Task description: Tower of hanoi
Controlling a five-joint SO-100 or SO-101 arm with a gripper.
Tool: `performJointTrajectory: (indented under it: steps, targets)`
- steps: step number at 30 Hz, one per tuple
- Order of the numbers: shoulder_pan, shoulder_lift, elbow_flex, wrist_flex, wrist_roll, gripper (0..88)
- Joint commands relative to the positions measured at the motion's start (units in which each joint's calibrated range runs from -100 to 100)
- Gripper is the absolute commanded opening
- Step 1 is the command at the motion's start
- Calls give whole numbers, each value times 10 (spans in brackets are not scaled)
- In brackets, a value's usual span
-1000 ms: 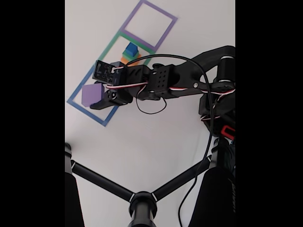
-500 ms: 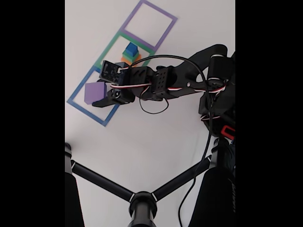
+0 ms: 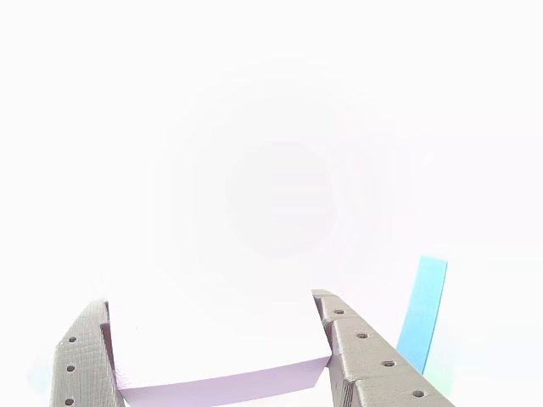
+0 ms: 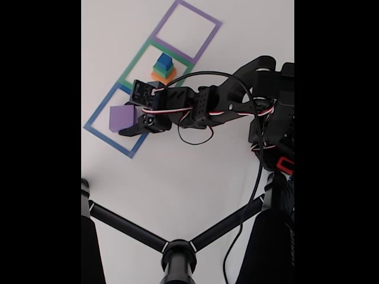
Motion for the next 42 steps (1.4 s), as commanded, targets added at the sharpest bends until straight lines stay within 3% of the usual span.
performJointTrajectory:
  steps: [1, 17, 32, 42]
  targets:
    - [4, 3, 1, -25, 4, 141]
    - [16, 41, -6, -59, 4, 152]
    - [17, 46, -9, -75, 4, 328]
    - [-2, 21, -16, -69, 4, 336]
